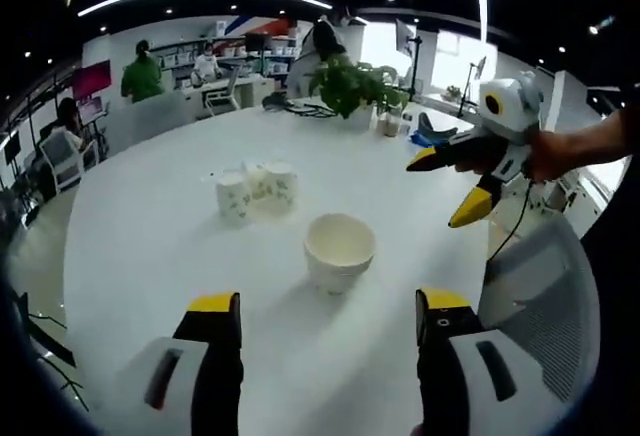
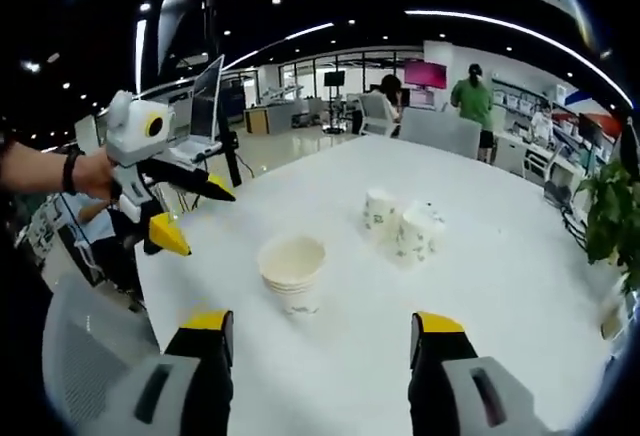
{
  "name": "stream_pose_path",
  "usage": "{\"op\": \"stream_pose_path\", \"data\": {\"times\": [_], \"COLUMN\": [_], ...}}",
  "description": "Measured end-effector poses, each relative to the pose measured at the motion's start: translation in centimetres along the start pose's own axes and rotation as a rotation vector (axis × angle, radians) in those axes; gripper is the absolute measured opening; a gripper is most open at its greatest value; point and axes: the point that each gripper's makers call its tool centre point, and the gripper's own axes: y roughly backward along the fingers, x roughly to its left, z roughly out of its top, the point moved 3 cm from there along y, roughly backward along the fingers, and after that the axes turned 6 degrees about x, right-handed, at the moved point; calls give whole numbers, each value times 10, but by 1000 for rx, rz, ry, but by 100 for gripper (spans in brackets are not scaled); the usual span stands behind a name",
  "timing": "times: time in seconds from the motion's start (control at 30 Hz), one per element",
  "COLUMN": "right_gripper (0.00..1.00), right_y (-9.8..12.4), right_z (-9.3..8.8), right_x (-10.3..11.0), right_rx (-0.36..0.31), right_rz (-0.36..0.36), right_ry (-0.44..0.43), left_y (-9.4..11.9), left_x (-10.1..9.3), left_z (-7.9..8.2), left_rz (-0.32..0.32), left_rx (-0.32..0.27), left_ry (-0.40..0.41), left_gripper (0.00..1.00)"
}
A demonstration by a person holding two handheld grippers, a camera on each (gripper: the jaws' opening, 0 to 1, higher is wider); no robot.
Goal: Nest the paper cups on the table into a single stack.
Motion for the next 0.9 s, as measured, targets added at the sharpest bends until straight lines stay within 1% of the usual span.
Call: {"op": "stream_pose_path", "data": {"times": [0.17,0.3,0.37,0.43,0.5,0.6,0.67,0.7,0.77,0.9], "right_gripper": [72,72,72,72,72,72,72,72,72,72], "right_y": [-6,-16,-19,-26,-32,-47,-52,-57,-59,-73], "right_z": [8,20,26,33,37,45,48,52,54,65], "right_x": [-15,-29,-29,-36,-40,-50,-54,-60,-60,-73], "right_rx": [-6,-6,-7,-4,4,21,23,23,23,31], "right_rz": [-19,-45,-49,-57,-62,-72,-77,-79,-81,-90], "right_ry": [-29,-51,-57,-63,-67,-72,-80,-93,-98,-103], "left_y": [-1,2,3,3,3,5,5,5,5,5], "left_x": [1,-3,-3,-4,-4,-2,-2,-2,-2,-1], "left_z": [-7,-11,-11,-12,-12,-13,-13,-13,-14,-18], "left_rz": [4,9,9,10,13,19,20,21,21,23], "left_rx": [-3,-6,-10,-8,-8,-16,-19,-20,-20,-15], "left_ry": [11,25,35,34,36,48,52,53,54,50], "left_gripper": [69,69,69,69,69,69,69,69,69,69]}}
